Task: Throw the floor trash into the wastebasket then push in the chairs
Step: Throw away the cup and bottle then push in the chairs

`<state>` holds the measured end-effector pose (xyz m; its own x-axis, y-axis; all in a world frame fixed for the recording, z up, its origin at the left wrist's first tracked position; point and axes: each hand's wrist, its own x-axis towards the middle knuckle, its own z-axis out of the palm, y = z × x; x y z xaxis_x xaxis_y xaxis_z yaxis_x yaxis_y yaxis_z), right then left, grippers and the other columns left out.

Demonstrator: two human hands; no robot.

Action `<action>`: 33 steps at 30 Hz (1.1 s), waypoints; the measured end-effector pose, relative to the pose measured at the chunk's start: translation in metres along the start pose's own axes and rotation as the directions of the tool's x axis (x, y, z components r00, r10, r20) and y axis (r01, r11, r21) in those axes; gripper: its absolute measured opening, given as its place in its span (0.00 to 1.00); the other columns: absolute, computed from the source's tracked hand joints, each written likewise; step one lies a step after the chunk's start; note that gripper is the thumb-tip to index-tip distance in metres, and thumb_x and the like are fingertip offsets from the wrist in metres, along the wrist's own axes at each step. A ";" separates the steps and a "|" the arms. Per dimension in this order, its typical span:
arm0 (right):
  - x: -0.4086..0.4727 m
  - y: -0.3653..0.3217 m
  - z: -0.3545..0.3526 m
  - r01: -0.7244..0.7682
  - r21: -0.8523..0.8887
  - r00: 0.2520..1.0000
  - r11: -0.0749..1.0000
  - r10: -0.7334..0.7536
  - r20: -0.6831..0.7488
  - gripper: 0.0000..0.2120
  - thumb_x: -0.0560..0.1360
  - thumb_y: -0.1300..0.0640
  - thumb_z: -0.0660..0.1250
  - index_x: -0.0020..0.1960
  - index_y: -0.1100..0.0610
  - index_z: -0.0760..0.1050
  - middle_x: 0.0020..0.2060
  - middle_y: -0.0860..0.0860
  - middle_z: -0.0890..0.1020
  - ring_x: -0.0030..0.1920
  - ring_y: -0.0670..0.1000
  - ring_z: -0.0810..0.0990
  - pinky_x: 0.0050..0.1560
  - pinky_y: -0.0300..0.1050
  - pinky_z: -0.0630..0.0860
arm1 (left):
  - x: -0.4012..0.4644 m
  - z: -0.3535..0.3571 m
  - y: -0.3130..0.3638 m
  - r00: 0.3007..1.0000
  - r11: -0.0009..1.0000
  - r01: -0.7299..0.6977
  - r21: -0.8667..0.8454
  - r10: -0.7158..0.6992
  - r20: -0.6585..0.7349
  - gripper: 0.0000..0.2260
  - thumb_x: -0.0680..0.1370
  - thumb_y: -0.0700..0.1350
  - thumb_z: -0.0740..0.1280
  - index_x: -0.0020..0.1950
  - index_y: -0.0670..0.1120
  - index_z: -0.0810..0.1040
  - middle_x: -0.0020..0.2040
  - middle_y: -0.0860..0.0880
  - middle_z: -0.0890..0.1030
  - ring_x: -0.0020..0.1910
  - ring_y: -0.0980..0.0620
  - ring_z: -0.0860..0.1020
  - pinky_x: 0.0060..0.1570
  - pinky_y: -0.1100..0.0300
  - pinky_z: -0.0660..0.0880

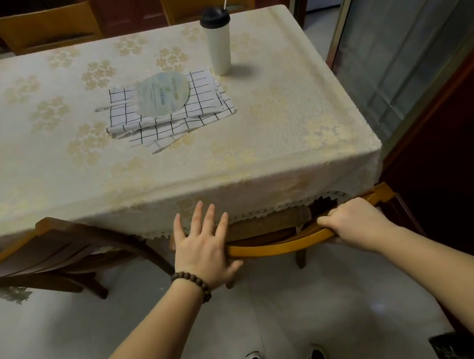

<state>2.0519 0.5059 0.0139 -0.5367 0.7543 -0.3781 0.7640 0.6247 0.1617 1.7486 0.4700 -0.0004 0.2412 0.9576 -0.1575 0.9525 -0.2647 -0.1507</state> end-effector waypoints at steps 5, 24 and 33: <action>0.030 -0.018 -0.018 -0.041 0.043 0.998 0.998 0.043 -0.051 0.10 0.77 0.43 0.60 0.50 0.49 0.71 0.42 0.49 0.79 0.43 0.53 0.79 0.35 0.44 0.70 | 0.031 -0.008 -0.046 0.999 0.999 -0.026 0.035 0.025 0.038 0.43 0.67 0.73 0.59 0.77 0.54 0.54 0.78 0.48 0.55 0.77 0.46 0.48 0.73 0.40 0.45; 0.083 0.021 -0.016 -0.009 0.068 0.989 0.998 0.019 -0.147 0.34 0.71 0.29 0.55 0.69 0.48 0.65 0.62 0.47 0.75 0.60 0.51 0.74 0.50 0.47 0.76 | 0.055 -0.012 -0.046 0.989 0.995 0.101 0.016 -0.102 0.104 0.37 0.67 0.75 0.54 0.68 0.54 0.71 0.70 0.52 0.71 0.72 0.45 0.62 0.70 0.37 0.47; 0.086 0.014 -0.024 -0.045 0.032 0.987 0.998 0.050 -0.151 0.19 0.73 0.34 0.57 0.49 0.48 0.73 0.42 0.46 0.79 0.44 0.51 0.79 0.35 0.43 0.68 | 0.068 -0.009 -0.058 0.998 0.998 0.046 0.050 -0.048 0.039 0.40 0.66 0.75 0.54 0.74 0.56 0.62 0.77 0.49 0.57 0.77 0.46 0.50 0.71 0.38 0.47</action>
<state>2.0084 0.5843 0.0058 -0.5460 0.8063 -0.2273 0.7987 0.5829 0.1491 1.7117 0.5512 0.0068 0.1881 0.9639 -0.1884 0.9520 -0.2261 -0.2065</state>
